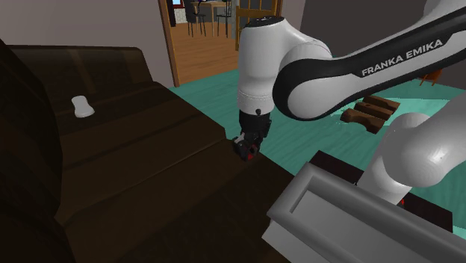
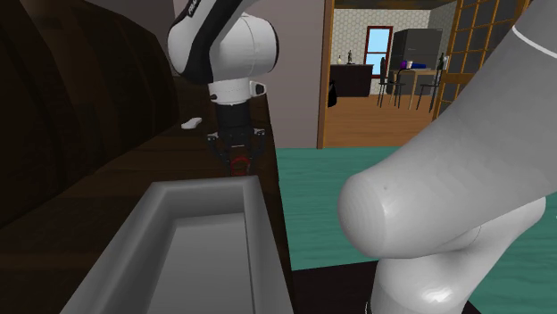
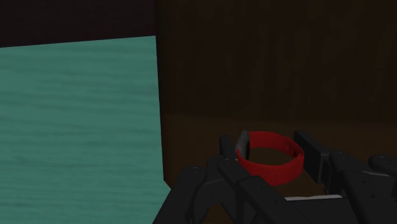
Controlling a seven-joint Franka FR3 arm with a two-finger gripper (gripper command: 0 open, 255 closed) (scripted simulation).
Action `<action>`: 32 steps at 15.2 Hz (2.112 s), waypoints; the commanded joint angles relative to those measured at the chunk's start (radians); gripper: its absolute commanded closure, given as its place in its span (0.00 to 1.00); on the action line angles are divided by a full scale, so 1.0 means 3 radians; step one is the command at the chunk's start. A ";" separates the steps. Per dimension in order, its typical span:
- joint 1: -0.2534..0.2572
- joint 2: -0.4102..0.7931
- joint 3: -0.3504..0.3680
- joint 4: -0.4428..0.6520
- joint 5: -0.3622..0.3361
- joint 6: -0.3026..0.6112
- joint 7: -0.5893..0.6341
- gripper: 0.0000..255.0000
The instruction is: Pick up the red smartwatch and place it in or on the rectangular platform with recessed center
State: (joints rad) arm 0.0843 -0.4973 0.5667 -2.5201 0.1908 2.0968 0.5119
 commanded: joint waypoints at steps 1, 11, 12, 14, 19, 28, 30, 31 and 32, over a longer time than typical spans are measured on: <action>0.0005 -0.0040 -0.0027 0.0064 -0.0001 -0.0104 -0.0012 1.00; 0.0003 -0.0172 -0.0145 0.0414 -0.0031 -0.0583 -0.0057 1.00; 0.0002 -0.0180 -0.0156 0.0453 -0.0035 -0.0629 -0.0061 1.00; -0.0002 -0.0193 -0.0176 0.0531 -0.0044 -0.0721 -0.0067 1.00; -0.0013 -0.0211 -0.0222 0.0738 -0.0069 -0.0946 -0.0078 1.00; 0.0062 -0.0418 -0.0255 0.0885 -0.0012 -0.1292 -0.0033 1.00; 0.0160 -0.0623 -0.0235 0.0770 0.0077 -0.1375 0.0032 1.00; 0.0210 -0.0723 -0.0222 0.0719 0.0121 -0.1421 0.0068 1.00; 0.0261 -0.0821 -0.0209 0.0671 0.0166 -0.1468 0.0106 1.00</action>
State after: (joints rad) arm 0.1467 -0.7168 0.4936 -2.3039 0.2242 1.6672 0.5257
